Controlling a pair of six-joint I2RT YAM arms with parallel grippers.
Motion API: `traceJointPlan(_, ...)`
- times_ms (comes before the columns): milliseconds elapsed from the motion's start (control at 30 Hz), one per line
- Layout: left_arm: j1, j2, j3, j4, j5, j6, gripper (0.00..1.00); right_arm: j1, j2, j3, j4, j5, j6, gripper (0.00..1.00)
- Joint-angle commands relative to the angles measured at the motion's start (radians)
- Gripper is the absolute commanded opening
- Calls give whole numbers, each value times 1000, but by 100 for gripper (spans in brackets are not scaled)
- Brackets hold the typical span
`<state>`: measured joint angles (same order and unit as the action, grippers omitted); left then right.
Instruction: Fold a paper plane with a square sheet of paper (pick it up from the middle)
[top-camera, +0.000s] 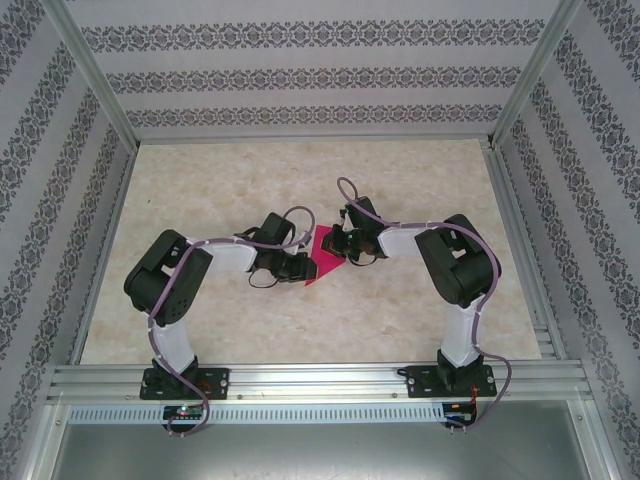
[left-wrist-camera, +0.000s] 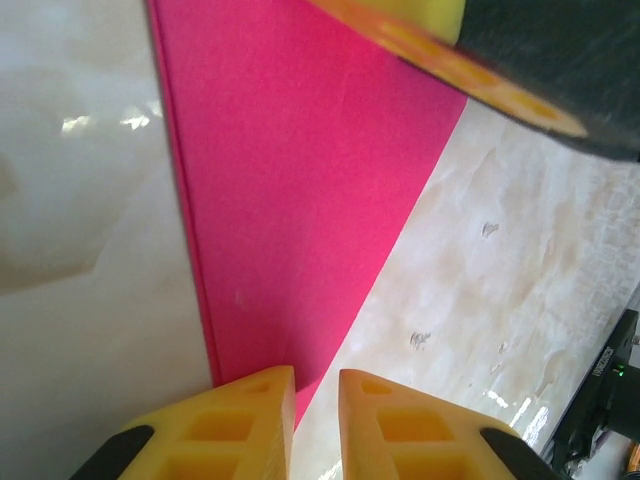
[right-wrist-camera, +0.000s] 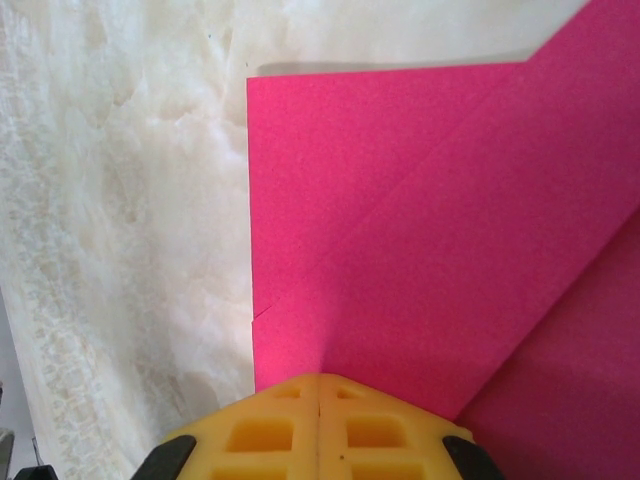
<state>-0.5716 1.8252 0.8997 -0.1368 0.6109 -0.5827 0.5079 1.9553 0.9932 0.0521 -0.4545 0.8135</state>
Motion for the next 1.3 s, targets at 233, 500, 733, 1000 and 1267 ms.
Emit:
traceJointPlan(233,-14,-101,-59,-214,-9,97,9,-10,91,-47,-145,119,-16,2)
traceJointPlan(500,-13,-207,20,-5,-79,25,10,-14,101,-53,-141,114,-5,2)
traceJointPlan(733,-12,-145,32,31,-59,-17,10,-14,103,-53,-144,109,-4,2)
traceJointPlan(1000,-11,-319,0,-120,-215,70,19,-14,103,-48,-151,108,-5,2)
traceJointPlan(1267,-12,-256,7,-12,-114,46,23,-17,108,-49,-149,109,-6,1)
